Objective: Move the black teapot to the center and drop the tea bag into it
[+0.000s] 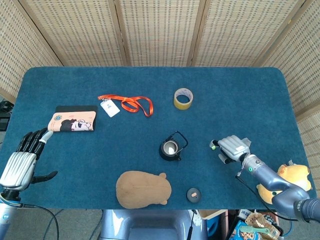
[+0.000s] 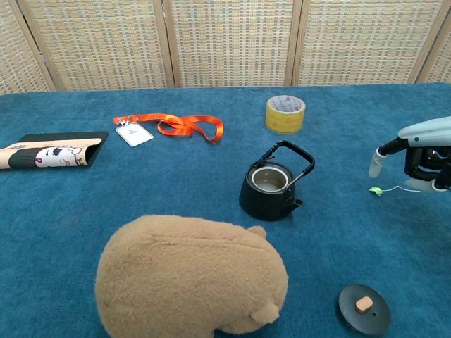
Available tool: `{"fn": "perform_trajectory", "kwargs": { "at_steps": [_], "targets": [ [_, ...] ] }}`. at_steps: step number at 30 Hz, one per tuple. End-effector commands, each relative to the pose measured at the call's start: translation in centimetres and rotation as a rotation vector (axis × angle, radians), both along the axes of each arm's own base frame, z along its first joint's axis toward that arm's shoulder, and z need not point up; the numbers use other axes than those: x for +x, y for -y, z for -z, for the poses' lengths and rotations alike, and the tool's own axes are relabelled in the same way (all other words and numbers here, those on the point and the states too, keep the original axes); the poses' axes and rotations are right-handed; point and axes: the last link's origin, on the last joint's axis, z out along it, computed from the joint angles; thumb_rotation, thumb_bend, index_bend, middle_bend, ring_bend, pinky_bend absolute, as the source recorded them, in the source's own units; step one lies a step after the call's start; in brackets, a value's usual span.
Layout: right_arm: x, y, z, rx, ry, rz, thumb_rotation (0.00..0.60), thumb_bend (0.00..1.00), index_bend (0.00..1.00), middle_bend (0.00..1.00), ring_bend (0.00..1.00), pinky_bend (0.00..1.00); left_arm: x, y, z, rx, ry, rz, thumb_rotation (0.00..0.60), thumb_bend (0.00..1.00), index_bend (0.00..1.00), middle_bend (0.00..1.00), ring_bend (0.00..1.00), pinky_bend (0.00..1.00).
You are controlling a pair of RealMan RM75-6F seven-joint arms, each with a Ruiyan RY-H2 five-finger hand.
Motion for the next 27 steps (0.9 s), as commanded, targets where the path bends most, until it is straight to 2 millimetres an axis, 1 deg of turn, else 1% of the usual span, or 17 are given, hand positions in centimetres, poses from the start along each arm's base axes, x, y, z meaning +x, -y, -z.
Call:
{"fn": "perform_trajectory", "kwargs": {
  "at_steps": [1,7,18,27],
  "targets": [
    [-0.4,0.1,0.2,0.002,-0.013,0.011,0.6,0.68,0.3,0.9,0.93,0.75,-0.1,0.1,0.0,-0.002,0.001,-0.002,0.6,0.1,0.0,0.0,0.0,0.0],
    [-0.9,0.6,0.5,-0.005,-0.032,0.034,0.6,0.68,0.3,0.9,0.93,0.75,-0.2,0.1,0.0,-0.004,0.003,-0.004,0.6,0.1,0.0,0.0,0.0,0.0],
    [-1.3,1.2,1.3,-0.001,-0.063,0.046,0.6,0.68,0.3,0.9,0.93,0.75,-0.5,0.3,-0.1,-0.005,0.007,-0.015,0.6,0.1,0.0,0.0,0.0,0.0],
    [-1.3,1.4,2.2,0.012,-0.083,0.049,0.6,0.68,0.3,0.9,0.93,0.75,-0.8,0.3,-0.1,-0.006,0.008,-0.024,0.6,0.1,0.0,0.0,0.0,0.0]
  ]
}}
